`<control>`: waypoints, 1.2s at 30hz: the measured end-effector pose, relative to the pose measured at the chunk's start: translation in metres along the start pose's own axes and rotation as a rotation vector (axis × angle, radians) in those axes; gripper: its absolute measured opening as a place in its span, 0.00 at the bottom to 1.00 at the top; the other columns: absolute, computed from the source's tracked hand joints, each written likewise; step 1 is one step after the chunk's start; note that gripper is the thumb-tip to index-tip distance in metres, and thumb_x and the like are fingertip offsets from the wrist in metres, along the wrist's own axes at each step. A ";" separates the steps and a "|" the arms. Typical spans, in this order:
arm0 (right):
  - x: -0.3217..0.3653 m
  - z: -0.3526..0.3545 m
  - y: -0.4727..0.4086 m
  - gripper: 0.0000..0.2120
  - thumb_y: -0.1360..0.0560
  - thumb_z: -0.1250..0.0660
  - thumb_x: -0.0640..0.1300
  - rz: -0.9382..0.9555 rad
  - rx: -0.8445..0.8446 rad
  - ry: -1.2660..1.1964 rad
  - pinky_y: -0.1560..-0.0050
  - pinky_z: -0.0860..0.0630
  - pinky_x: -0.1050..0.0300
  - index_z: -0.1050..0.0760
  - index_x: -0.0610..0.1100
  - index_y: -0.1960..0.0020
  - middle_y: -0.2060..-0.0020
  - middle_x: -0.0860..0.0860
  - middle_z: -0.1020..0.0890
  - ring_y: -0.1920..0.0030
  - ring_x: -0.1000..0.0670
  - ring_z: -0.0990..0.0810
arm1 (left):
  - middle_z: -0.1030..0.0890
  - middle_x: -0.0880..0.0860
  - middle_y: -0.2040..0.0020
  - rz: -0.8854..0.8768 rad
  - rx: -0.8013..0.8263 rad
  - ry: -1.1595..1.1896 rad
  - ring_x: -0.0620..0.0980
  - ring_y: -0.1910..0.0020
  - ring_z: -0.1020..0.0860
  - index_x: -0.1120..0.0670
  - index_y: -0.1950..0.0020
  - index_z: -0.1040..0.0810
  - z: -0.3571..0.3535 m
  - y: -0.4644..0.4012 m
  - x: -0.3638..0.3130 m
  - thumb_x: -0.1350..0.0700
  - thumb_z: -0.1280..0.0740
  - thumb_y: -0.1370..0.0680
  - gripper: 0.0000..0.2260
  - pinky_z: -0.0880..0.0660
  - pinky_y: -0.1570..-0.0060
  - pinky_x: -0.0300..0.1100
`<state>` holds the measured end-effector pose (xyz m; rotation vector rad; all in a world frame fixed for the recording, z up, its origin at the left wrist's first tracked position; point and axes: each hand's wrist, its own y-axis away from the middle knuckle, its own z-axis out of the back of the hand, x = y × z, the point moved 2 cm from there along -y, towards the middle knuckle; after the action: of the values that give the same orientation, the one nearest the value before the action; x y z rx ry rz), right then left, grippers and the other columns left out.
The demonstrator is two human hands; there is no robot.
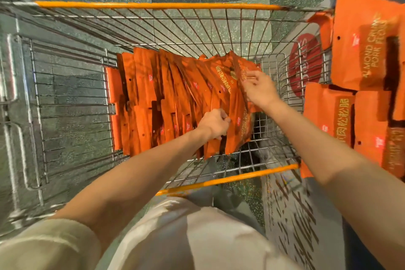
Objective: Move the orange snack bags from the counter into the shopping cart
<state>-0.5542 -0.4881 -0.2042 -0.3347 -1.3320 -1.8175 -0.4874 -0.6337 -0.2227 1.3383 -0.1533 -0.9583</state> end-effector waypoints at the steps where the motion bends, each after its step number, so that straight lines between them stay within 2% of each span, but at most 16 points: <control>1: 0.002 0.003 0.009 0.16 0.24 0.37 0.45 0.010 -0.017 0.003 0.44 0.22 0.46 0.28 0.45 0.36 0.48 0.49 0.19 0.51 0.48 0.20 | 0.18 0.55 0.53 -0.010 -0.016 0.004 0.53 0.57 0.17 0.56 0.40 0.26 0.002 0.005 -0.002 0.54 0.40 0.20 0.12 0.18 0.59 0.50; 3: 0.007 0.010 0.027 0.14 0.23 0.38 0.43 0.025 -0.047 -0.006 0.44 0.22 0.43 0.27 0.45 0.38 0.45 0.47 0.19 0.48 0.46 0.19 | 0.19 0.55 0.51 -0.038 -0.060 0.007 0.53 0.56 0.17 0.56 0.41 0.26 0.006 0.016 -0.006 0.55 0.41 0.20 0.11 0.18 0.58 0.50; 6: 0.014 0.023 0.060 0.12 0.22 0.40 0.39 0.058 -0.070 -0.075 0.50 0.20 0.40 0.27 0.44 0.39 0.46 0.46 0.20 0.54 0.46 0.18 | 0.18 0.56 0.53 -0.105 -0.144 -0.004 0.54 0.55 0.18 0.53 0.47 0.25 0.010 0.035 -0.012 0.54 0.41 0.21 0.06 0.19 0.52 0.51; 9: 0.016 0.033 0.095 0.12 0.21 0.41 0.37 0.090 -0.093 -0.118 0.54 0.19 0.43 0.27 0.42 0.39 0.48 0.45 0.19 0.63 0.51 0.19 | 0.17 0.57 0.52 -0.176 -0.221 0.010 0.56 0.54 0.18 0.52 0.52 0.25 0.012 0.053 -0.017 0.54 0.40 0.22 0.05 0.20 0.52 0.54; 13: 0.014 0.048 0.153 0.08 0.24 0.39 0.38 0.186 -0.145 -0.124 0.62 0.20 0.49 0.26 0.50 0.51 0.52 0.44 0.17 0.62 0.46 0.17 | 0.17 0.58 0.53 -0.279 -0.304 0.033 0.57 0.54 0.17 0.50 0.56 0.25 0.010 0.094 -0.019 0.54 0.41 0.23 0.05 0.19 0.53 0.54; 15: 0.011 0.057 0.188 0.08 0.24 0.39 0.38 0.233 -0.159 -0.120 0.65 0.20 0.50 0.28 0.50 0.49 0.55 0.46 0.18 0.64 0.47 0.17 | 0.17 0.57 0.53 -0.343 -0.344 0.033 0.57 0.55 0.18 0.50 0.55 0.25 0.007 0.118 -0.021 0.55 0.40 0.24 0.05 0.19 0.55 0.53; 18: 0.004 0.073 0.240 0.11 0.23 0.38 0.39 0.288 -0.191 -0.085 0.61 0.18 0.44 0.28 0.46 0.42 0.55 0.48 0.18 0.63 0.46 0.16 | 0.17 0.56 0.55 -0.434 -0.354 0.021 0.56 0.58 0.17 0.53 0.52 0.25 -0.004 0.158 -0.025 0.57 0.41 0.23 0.05 0.19 0.61 0.47; 20: -0.002 0.083 0.275 0.12 0.22 0.39 0.39 0.327 -0.221 -0.067 0.63 0.19 0.47 0.28 0.44 0.39 0.53 0.45 0.18 0.62 0.45 0.15 | 0.17 0.56 0.56 -0.482 -0.361 0.015 0.56 0.58 0.17 0.54 0.52 0.25 -0.014 0.182 -0.026 0.59 0.41 0.24 0.06 0.20 0.64 0.46; 23: -0.013 0.091 0.318 0.12 0.23 0.39 0.41 0.375 -0.265 -0.048 0.64 0.21 0.45 0.28 0.46 0.40 0.53 0.46 0.18 0.65 0.47 0.17 | 0.18 0.55 0.56 -0.548 -0.368 0.010 0.57 0.59 0.17 0.55 0.49 0.24 -0.030 0.210 -0.030 0.60 0.42 0.24 0.09 0.19 0.61 0.50; 27: -0.034 0.105 0.368 0.13 0.23 0.37 0.42 0.397 -0.331 -0.047 0.65 0.23 0.51 0.27 0.46 0.40 0.55 0.49 0.19 0.65 0.48 0.17 | 0.17 0.56 0.54 -0.648 -0.360 -0.002 0.55 0.58 0.18 0.55 0.49 0.25 -0.057 0.242 -0.045 0.62 0.42 0.25 0.09 0.19 0.60 0.50; 31: -0.060 0.126 0.412 0.12 0.22 0.39 0.42 0.383 -0.407 -0.039 0.59 0.20 0.50 0.27 0.45 0.39 0.54 0.49 0.20 0.62 0.47 0.16 | 0.17 0.56 0.54 -0.699 -0.325 -0.008 0.53 0.60 0.19 0.56 0.50 0.25 -0.088 0.265 -0.064 0.63 0.42 0.24 0.08 0.23 0.69 0.41; 34: -0.081 0.144 0.431 0.13 0.22 0.39 0.44 0.353 -0.478 -0.009 0.56 0.18 0.48 0.27 0.47 0.38 0.51 0.48 0.20 0.58 0.48 0.17 | 0.18 0.57 0.55 -0.742 -0.275 -0.014 0.52 0.62 0.20 0.55 0.50 0.26 -0.110 0.277 -0.084 0.64 0.42 0.25 0.08 0.23 0.66 0.44; 36: -0.095 0.157 0.440 0.12 0.23 0.38 0.45 0.319 -0.511 -0.049 0.56 0.18 0.44 0.27 0.49 0.39 0.53 0.49 0.19 0.59 0.46 0.16 | 0.18 0.56 0.56 -0.781 -0.244 -0.032 0.51 0.63 0.21 0.56 0.48 0.26 -0.123 0.282 -0.100 0.63 0.42 0.25 0.09 0.24 0.67 0.44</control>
<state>-0.2061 -0.3435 0.0874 -0.8193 -0.7697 -1.8561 -0.3367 -0.4962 0.0285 1.1587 0.4858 -1.5896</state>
